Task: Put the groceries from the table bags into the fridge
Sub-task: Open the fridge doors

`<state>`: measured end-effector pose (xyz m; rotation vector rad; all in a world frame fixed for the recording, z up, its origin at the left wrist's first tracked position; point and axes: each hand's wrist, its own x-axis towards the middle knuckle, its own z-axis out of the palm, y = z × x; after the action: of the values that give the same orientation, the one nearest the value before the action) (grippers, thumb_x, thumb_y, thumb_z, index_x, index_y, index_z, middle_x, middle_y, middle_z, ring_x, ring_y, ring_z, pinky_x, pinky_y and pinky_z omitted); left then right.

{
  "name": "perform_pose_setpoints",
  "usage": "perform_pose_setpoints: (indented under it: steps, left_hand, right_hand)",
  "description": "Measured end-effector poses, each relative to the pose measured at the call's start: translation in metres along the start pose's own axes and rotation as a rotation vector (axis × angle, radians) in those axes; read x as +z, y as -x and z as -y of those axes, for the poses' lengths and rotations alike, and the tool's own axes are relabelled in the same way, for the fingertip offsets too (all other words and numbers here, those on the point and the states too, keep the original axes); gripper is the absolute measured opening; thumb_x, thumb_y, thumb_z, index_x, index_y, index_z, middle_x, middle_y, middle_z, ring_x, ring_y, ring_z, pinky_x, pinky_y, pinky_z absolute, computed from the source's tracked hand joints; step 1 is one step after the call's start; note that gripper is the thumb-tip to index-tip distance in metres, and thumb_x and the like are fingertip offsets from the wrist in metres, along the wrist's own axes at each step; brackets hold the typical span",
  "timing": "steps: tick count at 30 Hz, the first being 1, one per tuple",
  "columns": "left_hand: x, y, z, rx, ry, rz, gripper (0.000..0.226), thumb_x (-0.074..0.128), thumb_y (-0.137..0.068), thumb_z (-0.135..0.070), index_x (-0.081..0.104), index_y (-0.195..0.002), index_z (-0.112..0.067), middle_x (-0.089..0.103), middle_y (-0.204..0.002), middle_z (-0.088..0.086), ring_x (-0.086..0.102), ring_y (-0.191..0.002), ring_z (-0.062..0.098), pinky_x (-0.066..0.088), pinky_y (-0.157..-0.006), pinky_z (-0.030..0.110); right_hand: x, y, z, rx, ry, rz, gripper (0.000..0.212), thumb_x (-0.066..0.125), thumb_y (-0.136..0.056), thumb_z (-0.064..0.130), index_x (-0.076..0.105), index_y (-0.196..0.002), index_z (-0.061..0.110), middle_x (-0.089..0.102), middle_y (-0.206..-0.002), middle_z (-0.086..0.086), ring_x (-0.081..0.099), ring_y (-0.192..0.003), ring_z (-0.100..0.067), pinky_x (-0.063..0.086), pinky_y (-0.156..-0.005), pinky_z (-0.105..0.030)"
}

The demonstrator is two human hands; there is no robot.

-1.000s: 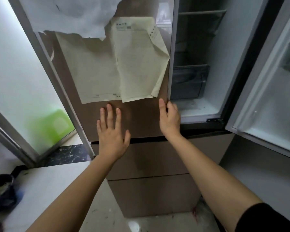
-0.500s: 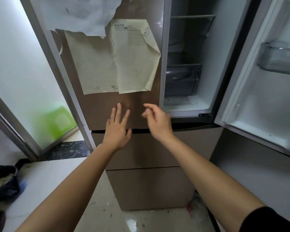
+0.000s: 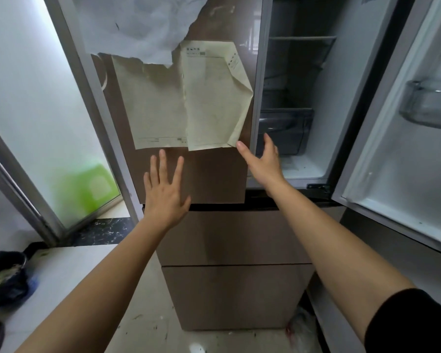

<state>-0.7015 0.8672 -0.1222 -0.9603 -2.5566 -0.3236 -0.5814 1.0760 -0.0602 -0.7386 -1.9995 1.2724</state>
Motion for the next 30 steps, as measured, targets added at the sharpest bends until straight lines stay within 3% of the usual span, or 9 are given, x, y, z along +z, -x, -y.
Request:
perform_pose_setpoints:
  steps: [2, 5, 6, 10, 12, 16, 22, 27, 30]
  left_hand:
    - [0.004, -0.009, -0.001, 0.043, -0.047, -0.032, 0.104, 0.064, -0.085, -0.053, -0.004, -0.159, -0.026, -0.027, -0.161, 0.015, -0.024, -0.148, 0.037, 0.009, -0.12, 0.061]
    - [0.014, -0.018, -0.002, 0.068, -0.065, -0.048, 0.106, 0.06, -0.084, -0.062, -0.006, -0.158, -0.027, -0.027, -0.16, 0.018, -0.024, -0.148, 0.039, 0.008, -0.117, 0.066]
    - [0.019, -0.019, -0.002, 0.064, -0.067, -0.047, 0.107, 0.059, -0.083, -0.065, -0.007, -0.158, -0.027, -0.027, -0.16, 0.018, -0.024, -0.148, 0.039, 0.007, -0.116, 0.068]
    - [0.031, -0.025, 0.001, 0.054, -0.085, -0.031, 0.118, 0.069, -0.076, -0.063, -0.008, -0.158, -0.027, -0.028, -0.16, 0.02, -0.025, -0.147, 0.041, 0.002, -0.115, 0.069]
    - [0.034, -0.026, 0.004, 0.065, -0.07, -0.034, 0.115, 0.071, -0.08, -0.054, -0.009, -0.158, -0.028, -0.032, -0.159, 0.017, -0.027, -0.146, 0.04, 0.001, -0.115, 0.069]
    - [0.034, -0.025, 0.009, 0.089, -0.065, -0.026, 0.113, 0.072, -0.085, -0.04, -0.014, -0.156, -0.03, -0.037, -0.157, 0.015, -0.03, -0.146, 0.038, 0.001, -0.116, 0.068]
    - [0.027, -0.024, 0.012, 0.112, -0.06, 0.014, 0.117, 0.073, -0.084, -0.04, -0.019, -0.155, -0.03, -0.039, -0.155, 0.016, -0.035, -0.143, 0.038, 0.0, -0.116, 0.067]
    - [0.027, -0.021, 0.01, 0.092, -0.069, 0.0, 0.13, 0.082, -0.074, -0.044, -0.018, -0.155, -0.029, -0.033, -0.158, 0.017, -0.029, -0.146, 0.039, 0.003, -0.117, 0.067]
    - [0.026, -0.022, 0.008, 0.075, -0.082, 0.018, 0.13, 0.081, -0.076, -0.047, -0.021, -0.154, -0.031, -0.036, -0.157, 0.016, -0.032, -0.145, 0.038, 0.0, -0.117, 0.066]
  right_hand:
    - [0.001, -0.009, 0.005, -0.045, -0.071, 0.033, 0.092, 0.065, -0.088, 0.061, 0.019, -0.159, 0.026, 0.025, -0.164, -0.002, 0.028, -0.149, -0.021, 0.031, -0.119, -0.042]
    - [0.017, -0.02, 0.009, -0.129, -0.146, 0.036, 0.065, 0.061, -0.094, 0.052, 0.039, -0.151, 0.029, 0.053, -0.142, 0.01, 0.051, -0.127, -0.007, 0.044, -0.101, -0.013]
    - [0.024, -0.021, 0.009, -0.145, -0.16, 0.007, 0.058, 0.06, -0.095, 0.051, 0.043, -0.147, 0.03, 0.056, -0.137, 0.011, 0.053, -0.123, -0.006, 0.044, -0.097, -0.011]
    - [0.044, -0.028, 0.006, -0.075, -0.209, -0.072, 0.07, 0.058, -0.086, 0.069, 0.046, -0.143, 0.029, 0.054, -0.139, 0.005, 0.052, -0.129, -0.014, 0.042, -0.107, -0.032]
    - [0.048, -0.03, 0.009, -0.006, -0.265, -0.098, 0.076, 0.059, -0.082, 0.075, 0.051, -0.139, 0.025, 0.055, -0.138, 0.004, 0.054, -0.127, -0.015, 0.043, -0.106, -0.032]
    - [0.054, -0.02, 0.017, -0.005, -0.326, -0.161, 0.056, 0.058, -0.09, 0.064, 0.055, -0.132, 0.028, 0.062, -0.125, 0.011, 0.057, -0.118, -0.009, 0.043, -0.103, -0.028]
    - [0.048, -0.01, 0.025, -0.014, -0.276, -0.153, 0.063, 0.055, -0.092, 0.064, 0.051, -0.14, 0.024, 0.061, -0.136, 0.004, 0.055, -0.124, -0.013, 0.042, -0.112, -0.036]
    - [0.041, -0.006, 0.02, -0.031, -0.322, -0.11, 0.055, 0.06, -0.093, 0.057, 0.054, -0.137, 0.024, 0.065, -0.129, 0.007, 0.061, -0.118, -0.009, 0.049, -0.107, -0.039]
    - [0.034, -0.013, 0.016, -0.044, -0.295, -0.073, 0.066, 0.067, -0.087, 0.059, 0.051, -0.141, 0.024, 0.066, -0.126, 0.01, 0.062, -0.115, -0.006, 0.051, -0.105, -0.037]
